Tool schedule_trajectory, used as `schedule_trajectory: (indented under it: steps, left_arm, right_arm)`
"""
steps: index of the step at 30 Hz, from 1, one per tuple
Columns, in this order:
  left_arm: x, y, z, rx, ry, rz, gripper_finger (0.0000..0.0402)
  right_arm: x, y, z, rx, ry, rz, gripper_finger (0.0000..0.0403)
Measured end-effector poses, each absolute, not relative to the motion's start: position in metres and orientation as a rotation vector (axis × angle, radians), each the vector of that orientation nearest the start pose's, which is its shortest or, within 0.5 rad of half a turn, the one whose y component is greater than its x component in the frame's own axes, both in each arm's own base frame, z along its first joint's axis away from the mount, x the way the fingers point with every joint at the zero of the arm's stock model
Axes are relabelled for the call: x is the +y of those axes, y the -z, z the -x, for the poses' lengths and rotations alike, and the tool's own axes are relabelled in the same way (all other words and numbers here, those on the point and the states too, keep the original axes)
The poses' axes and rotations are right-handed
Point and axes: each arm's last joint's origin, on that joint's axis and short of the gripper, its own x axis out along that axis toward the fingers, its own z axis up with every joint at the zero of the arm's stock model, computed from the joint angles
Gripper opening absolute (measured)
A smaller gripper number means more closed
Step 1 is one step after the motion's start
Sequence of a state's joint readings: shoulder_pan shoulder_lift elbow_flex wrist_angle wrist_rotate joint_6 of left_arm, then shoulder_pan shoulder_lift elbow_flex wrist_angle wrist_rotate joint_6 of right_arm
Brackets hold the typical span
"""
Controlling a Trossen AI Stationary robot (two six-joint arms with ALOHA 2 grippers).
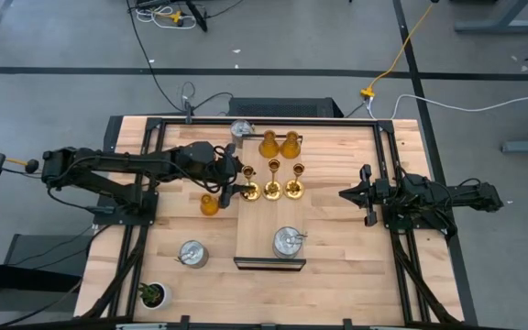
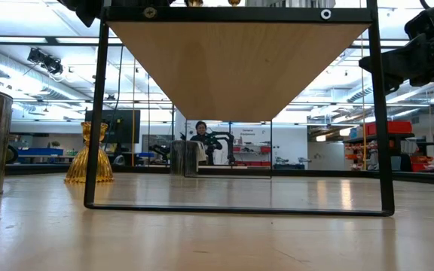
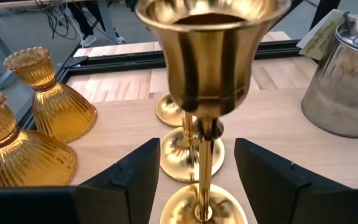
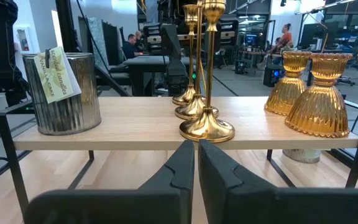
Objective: Pick & Place candle stick holders
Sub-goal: Move the candle holder to the middle of the shelf aligned with the other candle holder
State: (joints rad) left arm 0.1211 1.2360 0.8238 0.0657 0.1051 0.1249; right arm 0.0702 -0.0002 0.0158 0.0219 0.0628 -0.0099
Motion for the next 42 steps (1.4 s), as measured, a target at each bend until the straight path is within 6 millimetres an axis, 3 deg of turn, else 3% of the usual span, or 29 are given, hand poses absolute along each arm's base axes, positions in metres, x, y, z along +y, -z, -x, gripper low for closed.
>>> schedule_trajectory:
  steps: [8,22,33,42]
  left_arm:
    - [0.029,-0.282,-0.265,0.344,0.001,-0.088,0.0211]
    - [0.029,-0.273,-0.259,0.460,0.005,-0.072,0.0208]
    - [0.030,-0.267,-0.256,0.534,-0.034,-0.076,0.0136]
    - [0.030,-0.260,-0.256,0.587,-0.042,-0.066,0.0108]
  right_arm:
    - [0.005,-0.171,-0.096,-0.038,-0.007,0.007,0.0027]
    - [0.005,-0.171,-0.096,-0.038,-0.005,0.008,0.0027]
    - [0.005,-0.171,-0.096,-0.038,-0.008,0.007,0.0027]
    - [0.005,-0.171,-0.096,-0.038,-0.008,0.007,0.0027]
